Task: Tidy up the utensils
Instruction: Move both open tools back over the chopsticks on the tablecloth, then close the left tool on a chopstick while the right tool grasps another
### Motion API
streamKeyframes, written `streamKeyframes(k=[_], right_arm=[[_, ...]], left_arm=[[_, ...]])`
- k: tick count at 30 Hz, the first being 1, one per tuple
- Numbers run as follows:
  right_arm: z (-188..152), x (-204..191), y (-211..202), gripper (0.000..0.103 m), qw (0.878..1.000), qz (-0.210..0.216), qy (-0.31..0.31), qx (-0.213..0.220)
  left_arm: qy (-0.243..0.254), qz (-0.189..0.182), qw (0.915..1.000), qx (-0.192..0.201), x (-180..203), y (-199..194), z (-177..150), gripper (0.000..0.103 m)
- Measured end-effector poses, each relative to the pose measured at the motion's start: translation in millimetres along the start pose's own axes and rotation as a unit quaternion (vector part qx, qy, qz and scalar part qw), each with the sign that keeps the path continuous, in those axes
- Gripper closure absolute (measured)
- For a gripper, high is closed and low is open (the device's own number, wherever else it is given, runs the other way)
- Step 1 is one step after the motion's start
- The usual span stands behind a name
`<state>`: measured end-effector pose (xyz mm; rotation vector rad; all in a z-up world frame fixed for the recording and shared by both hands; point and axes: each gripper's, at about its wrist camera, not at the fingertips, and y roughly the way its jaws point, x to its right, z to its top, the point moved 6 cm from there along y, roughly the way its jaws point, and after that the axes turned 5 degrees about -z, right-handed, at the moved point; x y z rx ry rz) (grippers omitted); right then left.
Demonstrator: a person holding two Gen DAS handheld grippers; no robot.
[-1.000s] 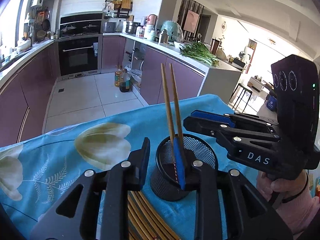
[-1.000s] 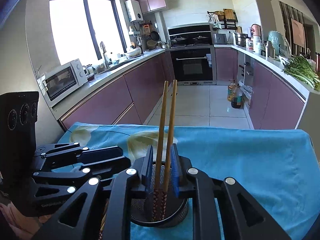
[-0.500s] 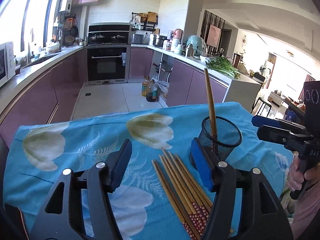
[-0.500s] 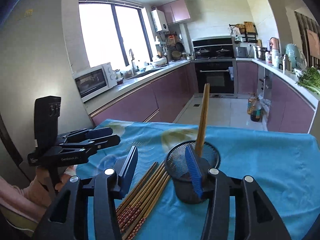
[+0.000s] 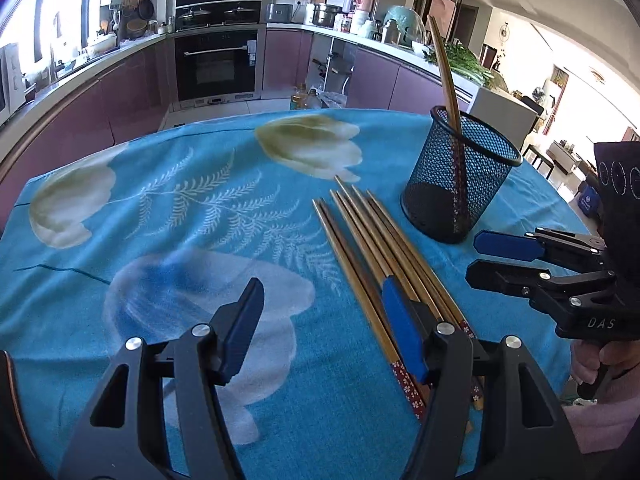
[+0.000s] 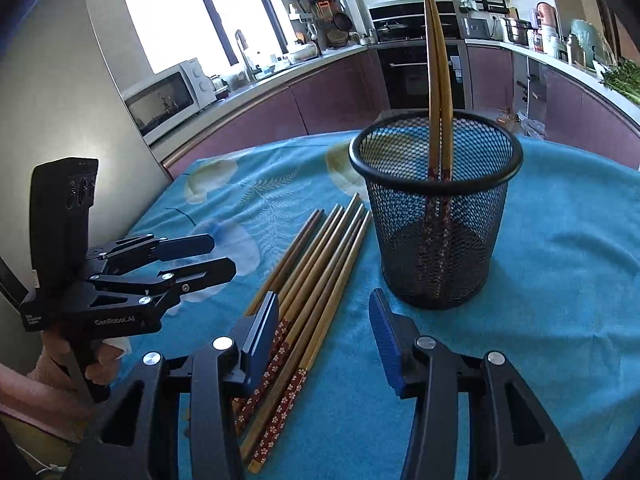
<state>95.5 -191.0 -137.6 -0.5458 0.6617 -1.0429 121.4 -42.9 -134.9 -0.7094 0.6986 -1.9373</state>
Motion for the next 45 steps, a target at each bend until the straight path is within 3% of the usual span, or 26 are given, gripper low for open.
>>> streamKeyframes(k=[15,26,31,39,45], right_arm=[[-10,0,21,0.063,0.999,-0.034,0.001,-0.024],[-11,-1,24,0.071,0.998,-0.052,-0.016,-0.031],[-11,3,22,0.073,0.997,-0.066,-0.018,-0.035],[-10,-1,25,0.073,0.997,-0.066,-0.020,-0.037],[-9,0,24,0.073,0.997,-0.067,-0.020,-0.037]], left_arm=[[0.007,0.007,0.9992,-0.040,5,24,-12,0.042],[0.011,0.011,0.9990,-0.041,4,32,-14,0.043],[0.009,0.018,0.9987,-0.046,-1,33,-14,0.053],[0.004,-0.004,0.9991,-0.042,0,33,-11,0.050],[0.019,0.005,0.9987,-0.047,4,39,-10,0.049]])
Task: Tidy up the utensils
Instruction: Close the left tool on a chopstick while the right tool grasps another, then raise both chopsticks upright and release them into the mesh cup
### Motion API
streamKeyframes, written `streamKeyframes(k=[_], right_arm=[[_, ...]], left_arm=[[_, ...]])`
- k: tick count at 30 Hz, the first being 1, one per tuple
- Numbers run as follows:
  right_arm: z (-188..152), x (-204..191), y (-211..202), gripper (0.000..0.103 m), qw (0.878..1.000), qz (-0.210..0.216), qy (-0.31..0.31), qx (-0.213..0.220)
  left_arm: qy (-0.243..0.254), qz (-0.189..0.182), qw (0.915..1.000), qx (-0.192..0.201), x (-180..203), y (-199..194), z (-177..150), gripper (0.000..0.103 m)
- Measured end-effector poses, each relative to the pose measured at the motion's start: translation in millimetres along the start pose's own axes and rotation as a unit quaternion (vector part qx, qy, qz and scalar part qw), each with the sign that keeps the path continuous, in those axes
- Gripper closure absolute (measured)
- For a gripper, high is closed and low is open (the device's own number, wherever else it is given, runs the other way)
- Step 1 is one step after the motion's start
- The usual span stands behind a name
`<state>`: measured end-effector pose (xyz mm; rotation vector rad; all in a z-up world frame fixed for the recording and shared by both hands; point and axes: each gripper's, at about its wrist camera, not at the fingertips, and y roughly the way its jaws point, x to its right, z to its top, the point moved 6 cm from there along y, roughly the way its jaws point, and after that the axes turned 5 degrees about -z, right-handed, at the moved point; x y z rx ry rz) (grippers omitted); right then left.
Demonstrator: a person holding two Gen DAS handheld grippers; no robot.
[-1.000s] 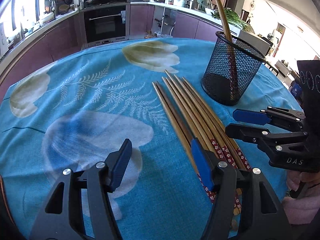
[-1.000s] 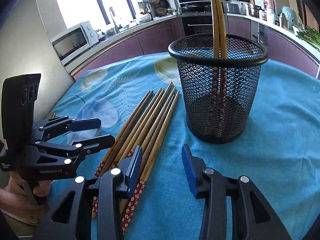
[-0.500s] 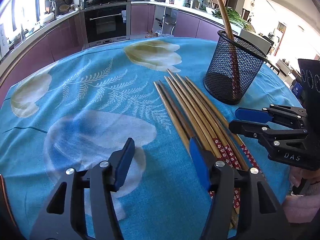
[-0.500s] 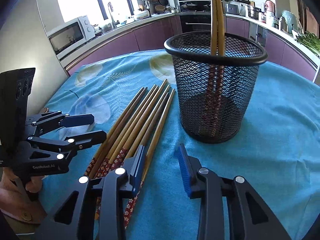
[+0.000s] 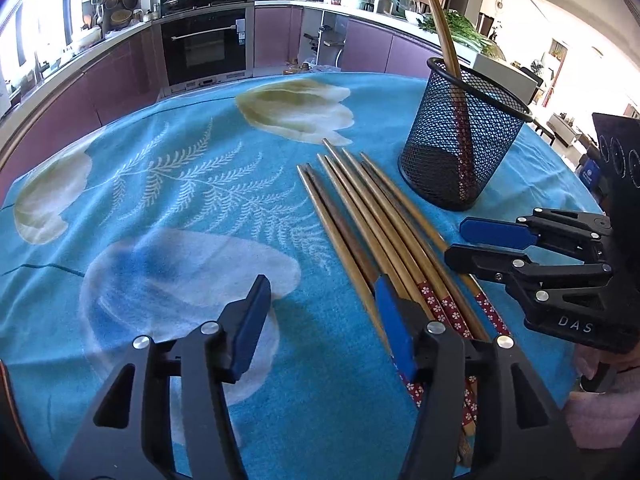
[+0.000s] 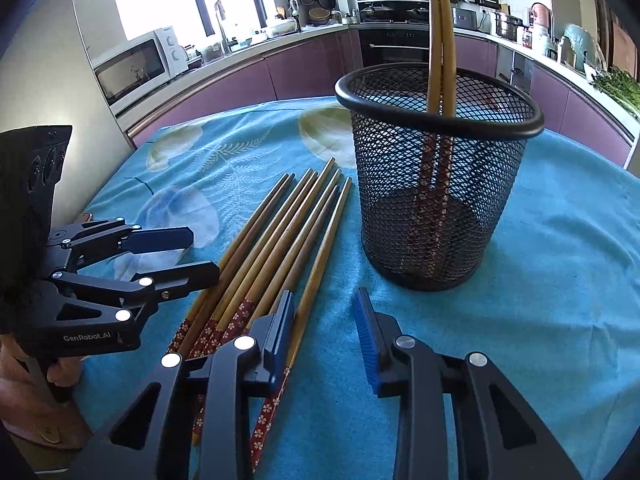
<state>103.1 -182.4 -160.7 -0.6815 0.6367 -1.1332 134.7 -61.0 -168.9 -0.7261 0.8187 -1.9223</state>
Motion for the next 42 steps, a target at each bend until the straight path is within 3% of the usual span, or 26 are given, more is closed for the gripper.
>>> streamKeyframes(k=[3,13,18,24,32,42], right_arm=[[0,0,0,0.073,1.000,-0.002,-0.002,0.000],[5,-6,6,0.077,0.999,-0.028,-0.024,0.000],[5,-7,7,0.094,1.000,-0.016,-0.015,-0.001],[6,3,1,0.097,1.000,-0.003,0.021,0.007],[6,-8,-10,0.097,0.999,0.031,0.001,0.013],[4,-14,5,0.095,0.999,0.018,-0.026,-0.013]], left_arm=[[-0.002,0.000,1.0000,-0.003,-1,1,1,0.050],[0.006,-0.001,0.9999,-0.013,0,6,4,0.066],[-0.006,-0.011,0.9998,-0.013,1,9,7,0.089],[-0.035,-0.016,0.9993,-0.002,-4,3,5,0.095],[-0.017,-0.038,0.9991,0.009,6,-11,1,0.095],[0.000,-0.057,0.9982,-0.020,7,5,-5,0.090]])
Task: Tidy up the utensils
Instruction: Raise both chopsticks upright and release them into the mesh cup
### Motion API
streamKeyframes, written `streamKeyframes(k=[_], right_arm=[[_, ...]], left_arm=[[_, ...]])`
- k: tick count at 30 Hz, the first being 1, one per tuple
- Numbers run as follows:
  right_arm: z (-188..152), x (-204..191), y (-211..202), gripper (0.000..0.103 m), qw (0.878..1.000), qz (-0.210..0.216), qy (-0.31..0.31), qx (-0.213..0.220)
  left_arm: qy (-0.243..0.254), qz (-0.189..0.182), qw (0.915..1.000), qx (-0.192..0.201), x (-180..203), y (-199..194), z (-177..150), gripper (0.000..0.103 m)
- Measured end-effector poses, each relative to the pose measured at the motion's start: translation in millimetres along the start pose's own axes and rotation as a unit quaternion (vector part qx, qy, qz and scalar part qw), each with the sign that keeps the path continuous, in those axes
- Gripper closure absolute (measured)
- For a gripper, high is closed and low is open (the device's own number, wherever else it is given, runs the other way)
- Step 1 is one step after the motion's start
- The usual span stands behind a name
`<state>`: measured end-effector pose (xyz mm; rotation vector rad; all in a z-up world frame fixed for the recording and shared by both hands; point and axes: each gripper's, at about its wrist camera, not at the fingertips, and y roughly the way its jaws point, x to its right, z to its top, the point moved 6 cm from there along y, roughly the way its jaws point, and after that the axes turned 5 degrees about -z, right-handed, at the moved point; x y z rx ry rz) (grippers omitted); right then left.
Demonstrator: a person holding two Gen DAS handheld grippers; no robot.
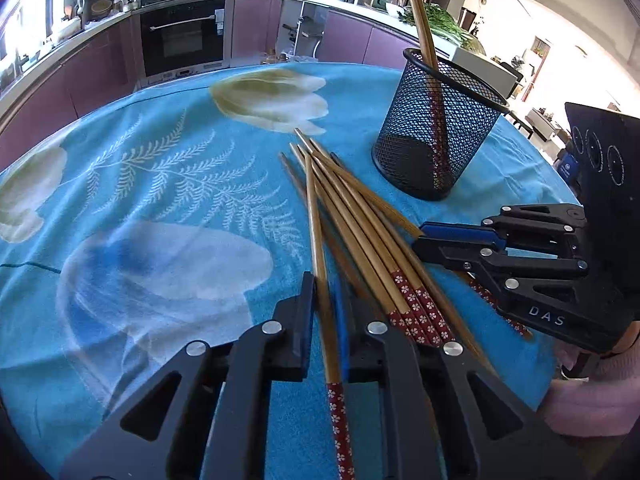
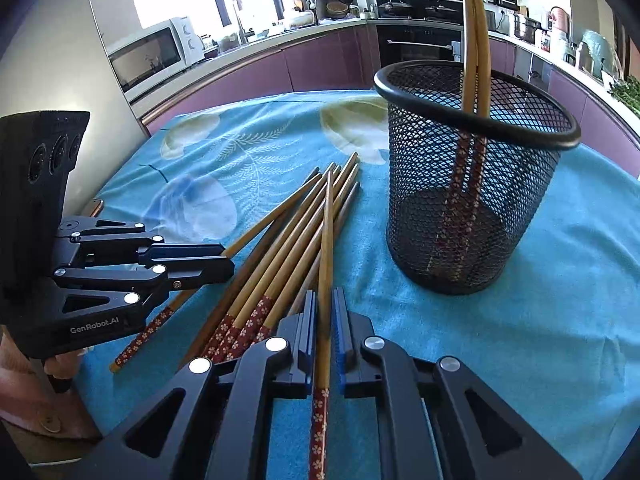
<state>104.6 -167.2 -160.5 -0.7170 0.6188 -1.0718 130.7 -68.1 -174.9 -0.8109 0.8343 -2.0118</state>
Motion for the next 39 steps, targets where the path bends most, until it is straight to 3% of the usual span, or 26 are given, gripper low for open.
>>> streamKeyframes(k=[3,8,18,29,39], right_arm=[[3,-1,4,0.095,1.000,-0.002,-0.004,0.001],[6,0,-4,0.097,1.000,0.000,-0.003,0.017],[23,10,-62,0.097,0.995,0.025,0.012,0.092],[42,24,-109,0.097,0.986,0.034,0.030,0.161],[70,37,-141,0.097,0.977,0.033,0.025,0.209]], left_arm=[[0.000,-0.012,0.9999,-0.005,-1,3,4,0.088],[-0.004,-0.002,1.0000,-0.003,-1,1,9,0.095],[0.008,-0.038,0.9973,0.063,16,-48,34,0.096],[0.027,-0.079,0.9879,0.131,36,-106,61,0.095],[0.029,-0.098,0.9790,0.177,45,-127,97,0.096]])
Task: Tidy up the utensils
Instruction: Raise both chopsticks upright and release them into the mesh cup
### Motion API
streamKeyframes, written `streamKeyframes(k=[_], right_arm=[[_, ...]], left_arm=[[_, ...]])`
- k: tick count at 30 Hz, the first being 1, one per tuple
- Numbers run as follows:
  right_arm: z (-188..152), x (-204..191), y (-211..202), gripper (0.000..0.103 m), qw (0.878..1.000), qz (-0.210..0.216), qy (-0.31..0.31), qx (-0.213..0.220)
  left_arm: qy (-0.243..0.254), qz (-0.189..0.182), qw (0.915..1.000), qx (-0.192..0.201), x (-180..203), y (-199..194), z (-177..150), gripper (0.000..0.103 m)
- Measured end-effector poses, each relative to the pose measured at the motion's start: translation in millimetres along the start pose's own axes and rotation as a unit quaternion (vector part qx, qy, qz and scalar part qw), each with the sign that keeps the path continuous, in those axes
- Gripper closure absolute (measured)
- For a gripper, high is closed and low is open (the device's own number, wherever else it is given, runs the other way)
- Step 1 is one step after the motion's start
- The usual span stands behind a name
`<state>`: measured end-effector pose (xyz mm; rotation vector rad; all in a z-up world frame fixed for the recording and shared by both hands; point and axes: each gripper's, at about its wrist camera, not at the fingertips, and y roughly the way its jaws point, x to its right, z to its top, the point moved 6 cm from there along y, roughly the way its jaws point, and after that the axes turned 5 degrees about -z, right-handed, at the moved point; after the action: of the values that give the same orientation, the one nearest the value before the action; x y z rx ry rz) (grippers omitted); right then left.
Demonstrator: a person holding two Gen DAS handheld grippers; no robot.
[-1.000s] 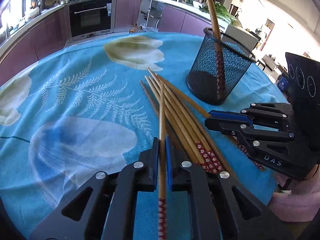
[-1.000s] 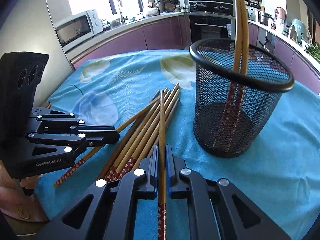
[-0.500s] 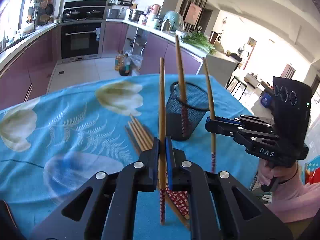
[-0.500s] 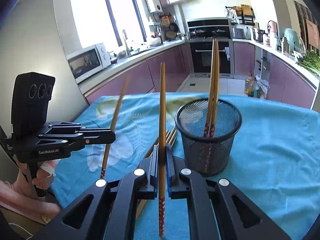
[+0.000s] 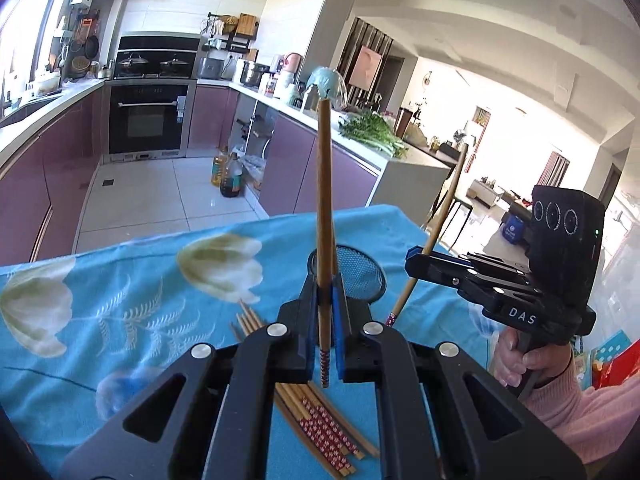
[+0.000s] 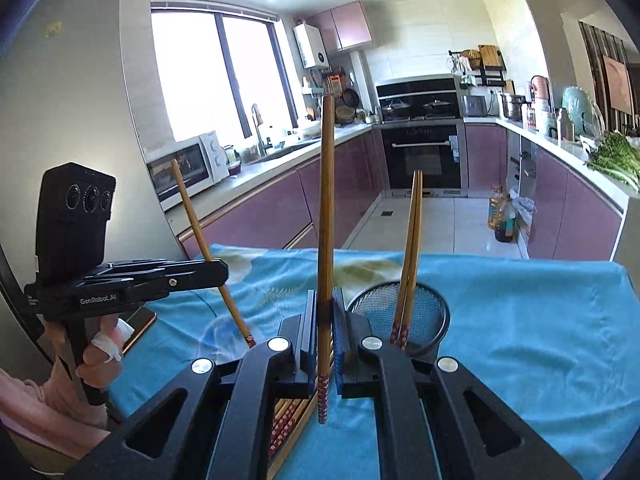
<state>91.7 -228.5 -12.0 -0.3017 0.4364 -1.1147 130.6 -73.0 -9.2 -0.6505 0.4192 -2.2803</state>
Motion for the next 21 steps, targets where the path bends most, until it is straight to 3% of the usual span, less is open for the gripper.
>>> streamKeyframes(k=[14,21], right_arm=[[59,25,-11,0.097,0.997,-0.039,-0.015,0.062],[48,38,21,0.097,0.998,-0.062,-0.014,0.028]], left_arm=[[0.035,-0.022,0.9979,0.049,32,16,72,0.096],[0.058,0.007,0.9982,0.014,38,54,69,0.095]])
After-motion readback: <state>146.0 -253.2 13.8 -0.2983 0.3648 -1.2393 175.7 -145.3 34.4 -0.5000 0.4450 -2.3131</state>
